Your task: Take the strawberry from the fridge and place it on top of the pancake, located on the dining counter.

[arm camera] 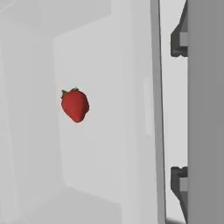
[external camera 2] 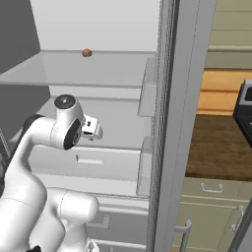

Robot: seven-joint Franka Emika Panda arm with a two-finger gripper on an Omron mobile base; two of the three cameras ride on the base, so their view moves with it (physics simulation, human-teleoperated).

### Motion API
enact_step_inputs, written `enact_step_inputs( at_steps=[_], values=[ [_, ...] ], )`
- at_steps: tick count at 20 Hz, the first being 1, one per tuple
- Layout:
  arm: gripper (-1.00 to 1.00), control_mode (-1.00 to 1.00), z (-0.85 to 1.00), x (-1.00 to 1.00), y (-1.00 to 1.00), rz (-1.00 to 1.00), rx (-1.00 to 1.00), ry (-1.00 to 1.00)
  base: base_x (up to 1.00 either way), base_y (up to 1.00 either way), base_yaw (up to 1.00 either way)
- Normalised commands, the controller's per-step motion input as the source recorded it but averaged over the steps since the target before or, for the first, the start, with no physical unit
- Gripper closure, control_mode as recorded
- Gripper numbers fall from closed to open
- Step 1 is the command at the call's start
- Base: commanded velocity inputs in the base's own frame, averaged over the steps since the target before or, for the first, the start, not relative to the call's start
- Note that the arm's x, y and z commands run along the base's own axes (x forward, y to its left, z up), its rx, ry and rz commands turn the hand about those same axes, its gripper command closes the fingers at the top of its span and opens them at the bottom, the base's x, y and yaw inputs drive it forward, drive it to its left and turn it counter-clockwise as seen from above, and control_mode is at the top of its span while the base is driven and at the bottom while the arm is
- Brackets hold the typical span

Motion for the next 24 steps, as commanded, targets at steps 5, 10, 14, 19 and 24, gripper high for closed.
enact_step_inputs(
  at_steps=[5,10,14,19,24],
  values=[
    [-1.00,-1.00,-0.12,0.72,0.00,0.00,0.00,0.00,0.00,0.00,0.00],
    [-1.00,-1.00,-0.14,0.41,0.00,0.00,0.00,0.00,0.00,0.00,0.00],
    [-1.00,-1.00,-0.18,0.27,0.00,0.00,-0.01,0.00,0.00,0.00,0.00],
    [-1.00,-1.00,-0.28,0.26,0.00,-0.01,-0.05,0.00,0.00,0.00,0.00],
    [-1.00,-1.00,-0.09,0.17,0.00,-0.04,-0.02,0.00,0.00,0.00,0.00]
  ],
)
